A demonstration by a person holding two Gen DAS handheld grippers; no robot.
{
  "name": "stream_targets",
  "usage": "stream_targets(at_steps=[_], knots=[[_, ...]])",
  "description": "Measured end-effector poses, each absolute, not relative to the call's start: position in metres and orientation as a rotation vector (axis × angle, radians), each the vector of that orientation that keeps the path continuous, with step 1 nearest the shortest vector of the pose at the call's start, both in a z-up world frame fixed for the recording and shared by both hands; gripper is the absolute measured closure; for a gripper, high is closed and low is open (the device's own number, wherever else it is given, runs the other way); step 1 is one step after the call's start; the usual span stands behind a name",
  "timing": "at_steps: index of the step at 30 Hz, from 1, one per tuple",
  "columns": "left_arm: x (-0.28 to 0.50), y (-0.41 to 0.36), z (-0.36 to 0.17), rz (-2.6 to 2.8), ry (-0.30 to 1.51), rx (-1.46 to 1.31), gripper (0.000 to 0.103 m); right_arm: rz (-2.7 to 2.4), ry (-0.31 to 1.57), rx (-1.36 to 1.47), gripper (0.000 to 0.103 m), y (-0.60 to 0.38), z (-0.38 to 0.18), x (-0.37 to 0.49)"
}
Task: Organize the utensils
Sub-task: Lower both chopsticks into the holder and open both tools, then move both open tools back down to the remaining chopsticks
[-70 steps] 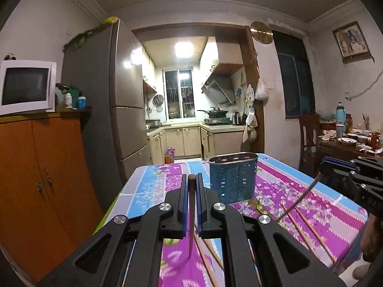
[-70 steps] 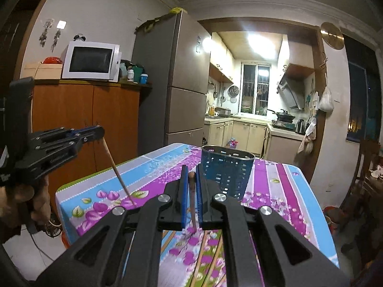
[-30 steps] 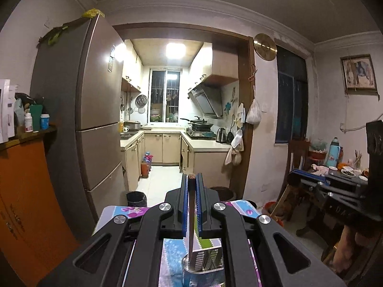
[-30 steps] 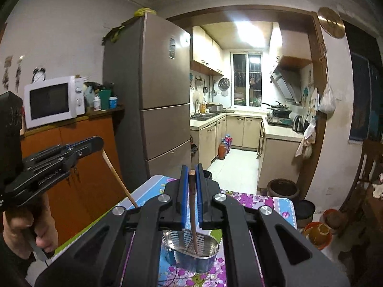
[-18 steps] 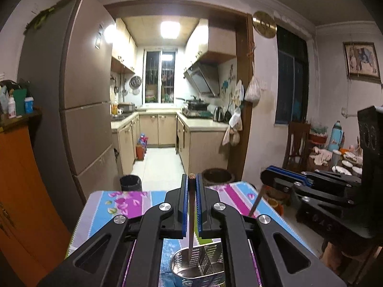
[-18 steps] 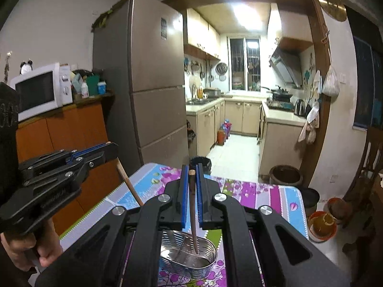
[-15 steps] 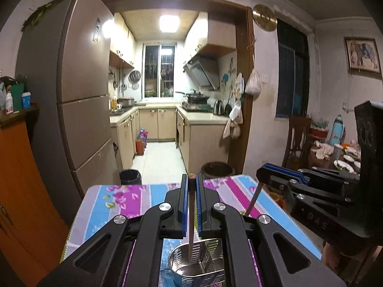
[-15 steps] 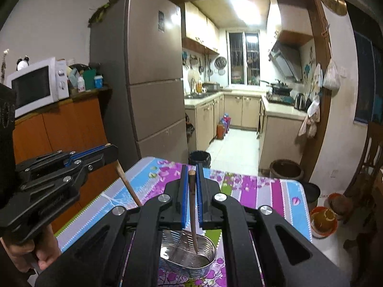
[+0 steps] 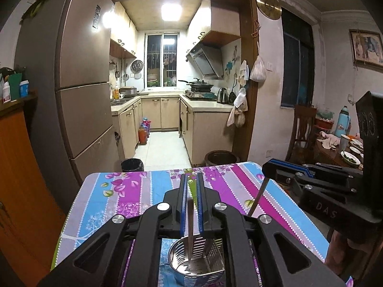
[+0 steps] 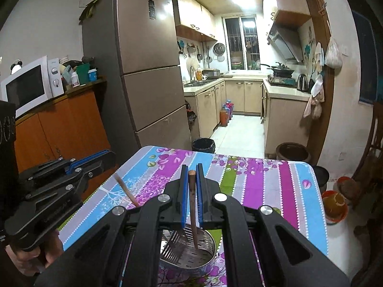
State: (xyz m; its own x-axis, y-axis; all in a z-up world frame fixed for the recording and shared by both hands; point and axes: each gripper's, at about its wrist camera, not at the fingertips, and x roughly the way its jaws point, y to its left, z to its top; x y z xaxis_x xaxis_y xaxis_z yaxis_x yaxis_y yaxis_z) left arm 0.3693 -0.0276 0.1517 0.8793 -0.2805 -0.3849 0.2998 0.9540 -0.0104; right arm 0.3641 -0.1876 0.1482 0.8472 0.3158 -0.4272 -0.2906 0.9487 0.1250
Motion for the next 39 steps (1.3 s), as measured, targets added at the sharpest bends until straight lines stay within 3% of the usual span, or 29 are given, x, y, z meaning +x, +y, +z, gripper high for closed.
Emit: stream_targets(at_steps=[3,4,5,7,9,14,19,26,32,39], knots=[[0.368,-0.028,0.153,-0.294,0.387,0.052,0.077,0.321,0.453,0.053,0.096,-0.187,0.151,0.36],[0.367,-0.027,0.153,-0.288,0.384,0.051,0.074,0.321,0.449,0.048,0.092,-0.187,0.152,0.357],[0.366,-0.026,0.153,-0.282,0.384,0.049,0.072,0.323,0.443,0.045,0.087,-0.187,0.154,0.352],[0.362,-0.022,0.154,-0.274,0.383,0.044,0.069,0.323,0.438,0.052,0.061,-0.189,0.158,0.344],[0.354,-0.016,0.155,-0.269,0.376,0.038,0.068,0.324,0.433,0.064,0.053,-0.196,0.163,0.327],[0.303,0.006,0.163,-0.268,0.317,0.035,0.061,0.389,0.402,0.07,0.052,-0.208,0.175,0.255],[0.212,0.045,0.144,-0.262,0.25,0.049,0.04,0.454,0.337,0.057,0.051,-0.212,0.158,0.152],[0.113,0.091,0.082,-0.197,0.266,0.046,0.038,0.381,0.345,0.067,0.051,-0.197,0.065,0.052],[0.066,0.106,0.001,-0.17,0.384,0.028,0.038,0.27,0.436,0.074,0.074,-0.173,-0.025,0.017],[0.046,0.089,-0.065,-0.215,0.488,0.054,0.038,0.216,0.473,0.04,0.078,-0.158,-0.074,0.008]])
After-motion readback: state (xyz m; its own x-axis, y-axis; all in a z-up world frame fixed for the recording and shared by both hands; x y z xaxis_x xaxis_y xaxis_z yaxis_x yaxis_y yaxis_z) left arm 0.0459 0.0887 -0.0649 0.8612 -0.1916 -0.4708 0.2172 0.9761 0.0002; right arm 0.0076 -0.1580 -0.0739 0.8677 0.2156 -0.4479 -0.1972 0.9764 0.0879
